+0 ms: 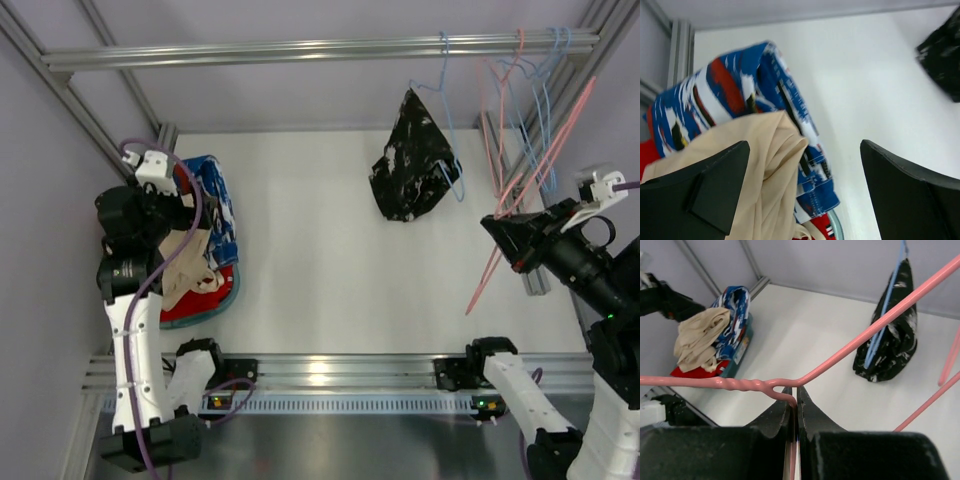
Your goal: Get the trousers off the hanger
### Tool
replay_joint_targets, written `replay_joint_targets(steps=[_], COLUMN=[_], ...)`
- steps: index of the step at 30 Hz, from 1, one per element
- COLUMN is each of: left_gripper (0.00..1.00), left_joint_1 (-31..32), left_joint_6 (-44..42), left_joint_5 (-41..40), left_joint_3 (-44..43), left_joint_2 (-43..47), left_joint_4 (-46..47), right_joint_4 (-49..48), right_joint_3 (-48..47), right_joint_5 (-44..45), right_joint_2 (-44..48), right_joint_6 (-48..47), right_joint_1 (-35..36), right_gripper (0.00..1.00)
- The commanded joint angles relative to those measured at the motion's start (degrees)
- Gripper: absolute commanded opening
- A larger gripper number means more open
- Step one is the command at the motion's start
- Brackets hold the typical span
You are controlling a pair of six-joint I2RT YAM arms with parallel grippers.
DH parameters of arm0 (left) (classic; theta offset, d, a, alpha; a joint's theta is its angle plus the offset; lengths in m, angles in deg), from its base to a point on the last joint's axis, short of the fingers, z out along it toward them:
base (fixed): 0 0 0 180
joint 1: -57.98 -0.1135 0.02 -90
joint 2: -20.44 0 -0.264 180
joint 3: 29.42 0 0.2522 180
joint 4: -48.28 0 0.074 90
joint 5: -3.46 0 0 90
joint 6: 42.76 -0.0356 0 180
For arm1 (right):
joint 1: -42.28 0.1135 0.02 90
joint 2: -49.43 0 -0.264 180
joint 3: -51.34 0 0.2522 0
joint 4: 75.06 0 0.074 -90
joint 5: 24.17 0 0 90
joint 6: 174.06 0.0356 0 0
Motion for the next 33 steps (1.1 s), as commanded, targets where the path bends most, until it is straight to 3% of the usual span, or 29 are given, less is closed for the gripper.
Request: replay_joint_targets(steps=[1, 4, 8, 10, 14, 15, 17, 24, 27, 28, 29, 31, 33], left_gripper=[0.98, 0.98, 0.98, 0.98, 0.99, 0.98, 0.98, 0.98, 0.98, 0.98, 0.98, 0.99, 0.98], left_joint_1=[0.27, 0.28, 0.36, 0.28, 0.36, 0.36, 0.28, 2.9, 12.29, 20.5, 24.32, 33.44, 37.44], left_joint_6=[-0.8, -0.01, 3.32, 3.68, 7.54, 8.07, 9.48, 15.62, 16.78, 16.52, 15.9, 8.83, 4.4], left_joint_5=[11.65, 17.19, 20.81, 21.78, 29.31, 30.56, 32.32, 37.69, 33.84, 30.0, 28.57, 26.36, 29.06], left_joint_3=[-7.66, -12.15, -14.61, -15.32, -18.04, -18.57, -20.06, -22.7, -24.64, -24.29, -22.98, -24.79, -28.31], left_joint_2=[1.05, -0.09, 0.08, 0.26, -0.44, -0.79, -2.19, -3.69, -6.06, -6.33, -6.42, -7.99, -13.7], left_joint_4=[-5.49, -8.92, -8.93, -8.93, -8.84, -8.32, -8.14, -0.76, 2.66, 4.94, 8.7, 14.8, 14.72], right_joint_4=[2.13, 3.89, 1.36, -0.58, -9.35, -16.86, -22.18, -31.67, -45.21, -46.8, -47.69, -46.39, -36.06], right_joint_3=[-0.74, -1.0, -2.14, -3.28, 0.38, 2.14, 5.4, 7.43, 11.73, 12.35, 12.79, 13.23, 12.36], right_joint_5=[3.63, -0.92, -19.07, -23.85, -39.91, -42.14, -45.48, -41.63, -44.09, -44.79, -45.75, -47.16, -47.52], right_joint_2=[-0.4, -2.59, -5.32, -6.02, -7.61, -7.96, -8.48, -11.04, -11.39, -11.74, -11.91, -12.35, -13.66], right_joint_6=[1.3, 1.12, 2.17, 3.05, 12.78, 16.03, 22.9, 28.79, 38.1, 39.95, 39.88, 38.31, 29.57], right_joint_1=[-4.28, -4.47, -4.55, -4.55, -4.47, -4.55, -4.47, -4.55, -4.47, -4.29, -3.94, -1.41, 1.32], right_gripper=[0.0, 0.0, 0.0, 0.0, 0.0, 0.0, 0.0, 0.0, 0.0, 0.0, 0.0, 0.0, 0.0])
